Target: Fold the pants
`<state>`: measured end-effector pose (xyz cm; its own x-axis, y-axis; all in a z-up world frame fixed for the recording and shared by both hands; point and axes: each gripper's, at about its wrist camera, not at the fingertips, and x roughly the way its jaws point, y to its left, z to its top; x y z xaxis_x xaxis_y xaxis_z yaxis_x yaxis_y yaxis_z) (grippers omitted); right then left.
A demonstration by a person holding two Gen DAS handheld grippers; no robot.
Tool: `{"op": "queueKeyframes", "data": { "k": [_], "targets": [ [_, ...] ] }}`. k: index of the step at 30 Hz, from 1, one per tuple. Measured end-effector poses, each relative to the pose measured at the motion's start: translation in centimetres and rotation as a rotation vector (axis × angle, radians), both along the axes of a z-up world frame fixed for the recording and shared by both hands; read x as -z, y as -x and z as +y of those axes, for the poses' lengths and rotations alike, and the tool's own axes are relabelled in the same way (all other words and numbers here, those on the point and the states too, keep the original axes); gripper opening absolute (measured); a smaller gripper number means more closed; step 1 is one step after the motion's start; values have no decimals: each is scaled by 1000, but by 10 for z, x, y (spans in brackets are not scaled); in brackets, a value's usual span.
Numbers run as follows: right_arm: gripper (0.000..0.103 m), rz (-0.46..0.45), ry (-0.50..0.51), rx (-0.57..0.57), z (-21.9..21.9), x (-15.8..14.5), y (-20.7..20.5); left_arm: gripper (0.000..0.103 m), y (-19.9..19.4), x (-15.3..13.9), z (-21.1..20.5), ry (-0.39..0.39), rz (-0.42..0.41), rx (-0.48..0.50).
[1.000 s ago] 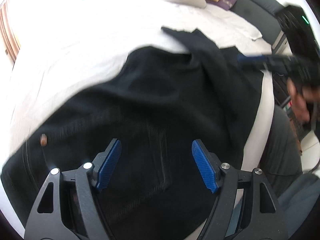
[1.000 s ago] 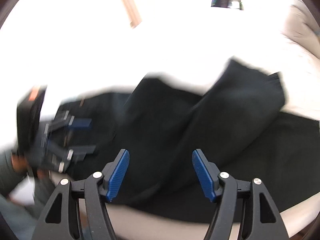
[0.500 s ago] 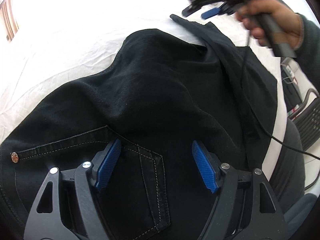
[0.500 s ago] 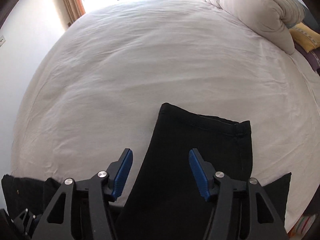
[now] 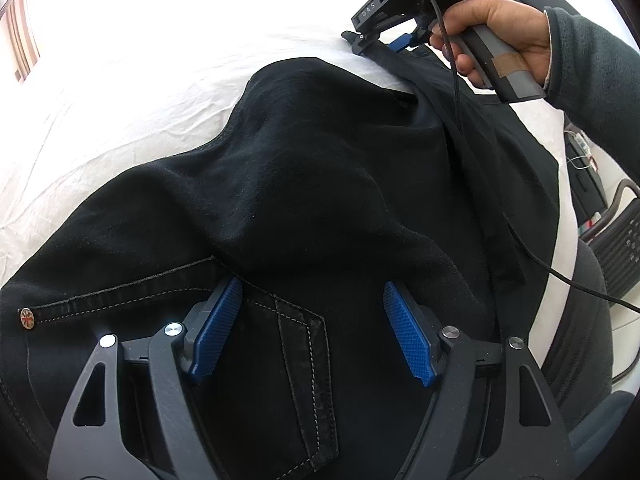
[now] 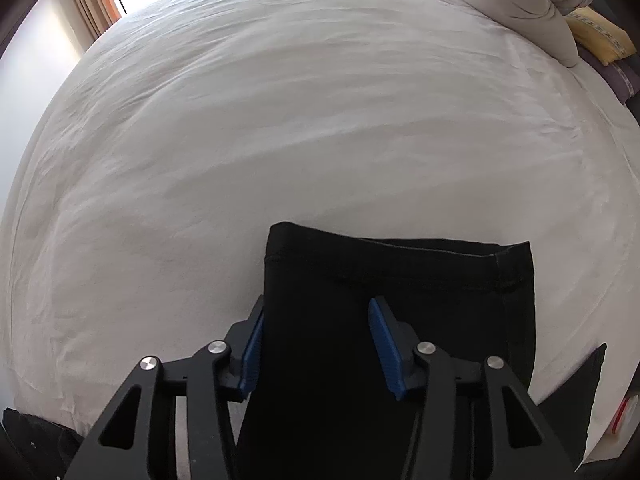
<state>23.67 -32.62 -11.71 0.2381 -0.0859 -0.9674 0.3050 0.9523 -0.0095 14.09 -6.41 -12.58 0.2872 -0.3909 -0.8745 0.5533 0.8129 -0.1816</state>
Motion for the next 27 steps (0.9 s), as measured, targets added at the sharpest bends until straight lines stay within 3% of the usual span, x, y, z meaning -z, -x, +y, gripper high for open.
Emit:
{"op": "queueKeyframes", "data": {
  "k": [7,12,18,23,27],
  "targets": [
    [12,-21,-23,-16,-4,-5,-1,72,2,3,-4,-7,-15,-7],
    [9,-100,-27,7,-10,-26,9,72,3,5,-3,-9,-18,-7],
    [8,-256,-104,83,-40,-72,41,72,6,4,-4,-15,-20,-9],
    [8,-402,-153,197,-83,-108,101,72,7,4,-6,-17,-17,-17],
    [8,-499,-178,327,-123,-120,171,72,4,2,-1,-6,-1,-40]
  ]
}}
